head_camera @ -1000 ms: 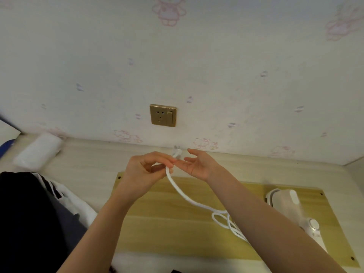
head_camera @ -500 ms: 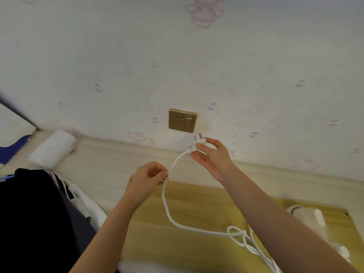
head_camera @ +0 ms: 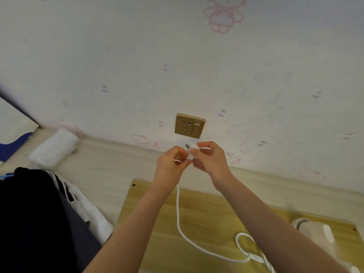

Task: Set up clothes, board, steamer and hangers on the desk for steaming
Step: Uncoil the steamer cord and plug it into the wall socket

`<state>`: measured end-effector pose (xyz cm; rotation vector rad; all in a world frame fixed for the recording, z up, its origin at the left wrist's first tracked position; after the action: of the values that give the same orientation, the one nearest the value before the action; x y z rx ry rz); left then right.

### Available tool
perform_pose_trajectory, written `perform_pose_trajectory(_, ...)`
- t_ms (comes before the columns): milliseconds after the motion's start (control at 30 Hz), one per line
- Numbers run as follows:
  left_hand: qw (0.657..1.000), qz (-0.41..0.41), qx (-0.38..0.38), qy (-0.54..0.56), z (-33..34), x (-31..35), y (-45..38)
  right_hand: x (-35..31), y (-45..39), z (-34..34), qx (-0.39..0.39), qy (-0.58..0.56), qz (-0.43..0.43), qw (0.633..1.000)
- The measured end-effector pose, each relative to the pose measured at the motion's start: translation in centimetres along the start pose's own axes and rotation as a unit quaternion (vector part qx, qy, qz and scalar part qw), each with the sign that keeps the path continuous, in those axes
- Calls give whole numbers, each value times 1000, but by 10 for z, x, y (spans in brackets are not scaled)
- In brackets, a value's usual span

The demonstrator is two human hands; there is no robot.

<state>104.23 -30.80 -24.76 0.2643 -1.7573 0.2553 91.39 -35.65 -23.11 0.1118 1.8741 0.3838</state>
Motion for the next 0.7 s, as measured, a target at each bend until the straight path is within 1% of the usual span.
perform_pose_trajectory(100,999,4,31,24,-4,-3,-5,-2,-4,0,-15,-13,-7,1000)
perform_pose_trajectory(200,998,-8,44,42,-6,-2,-13,-5,-11,5,12,7,-29,999)
perform_pose_trajectory(467,996,-16,34,75,-8,-13,-38,-7,-28,21,87,33,-15,996)
perform_pose_trajectory(600,995,-18,19,95,-6,-18,-43,-10,-30,21,113,79,-52,989)
perform_pose_trajectory(700,994,-10,24,104,-3,-20,-46,-9,-29,22,129,96,-81,984)
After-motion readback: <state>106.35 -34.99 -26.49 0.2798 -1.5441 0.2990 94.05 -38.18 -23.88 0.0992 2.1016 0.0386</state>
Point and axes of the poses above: each hand's wrist, its own y-axis away from the middle knuckle, its own z-axis out of the palm, x = y × z, the point moved 3 cm from there along -y, towards the middle knuckle, and after that the axes turned 10 degrees about y, right-handed, at the moved point
